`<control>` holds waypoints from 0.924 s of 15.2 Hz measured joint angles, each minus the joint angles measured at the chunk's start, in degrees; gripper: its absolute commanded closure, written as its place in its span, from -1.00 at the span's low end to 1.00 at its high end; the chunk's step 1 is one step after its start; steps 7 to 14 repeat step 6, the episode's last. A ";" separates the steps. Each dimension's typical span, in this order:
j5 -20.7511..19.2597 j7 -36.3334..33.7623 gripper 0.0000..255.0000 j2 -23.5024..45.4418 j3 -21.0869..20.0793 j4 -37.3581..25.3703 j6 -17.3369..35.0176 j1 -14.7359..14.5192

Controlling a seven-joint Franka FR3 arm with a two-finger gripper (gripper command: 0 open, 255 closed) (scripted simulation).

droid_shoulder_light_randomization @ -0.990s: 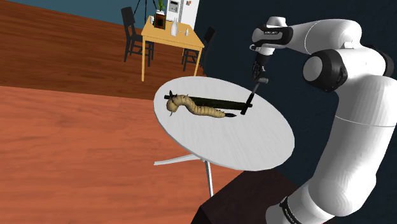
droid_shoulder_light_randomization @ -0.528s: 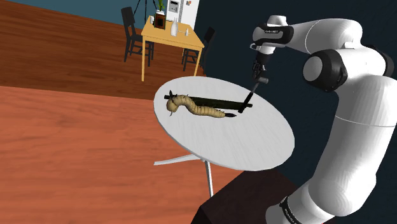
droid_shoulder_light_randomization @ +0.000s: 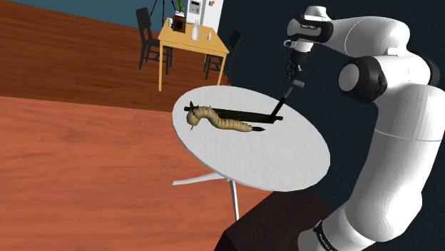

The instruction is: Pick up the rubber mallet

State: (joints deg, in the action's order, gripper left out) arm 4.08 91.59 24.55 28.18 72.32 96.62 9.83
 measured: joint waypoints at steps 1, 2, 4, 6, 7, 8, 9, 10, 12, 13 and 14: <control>0.00 0.00 1.00 -0.01 0.02 -0.74 -0.73 0.05; 0.10 0.07 1.00 0.22 0.02 -1.84 -1.60 0.22; 0.25 0.24 1.00 0.54 0.04 -3.76 -3.20 0.55; 0.56 0.39 1.00 1.25 0.00 -6.19 -4.92 1.01; 0.56 0.39 1.00 1.25 0.00 -6.19 -4.92 1.01; 0.56 0.39 1.00 1.25 0.00 -6.19 -4.92 1.01; 0.56 0.39 1.00 1.25 0.00 -6.19 -4.92 1.01; 0.56 0.39 1.00 1.25 0.00 -6.19 -4.92 1.01; 0.56 0.39 1.00 1.25 0.00 -6.19 -4.92 1.01; 0.56 0.39 1.00 1.25 0.00 -6.19 -4.92 1.01; 0.56 0.39 1.00 1.25 0.00 -6.19 -4.92 1.01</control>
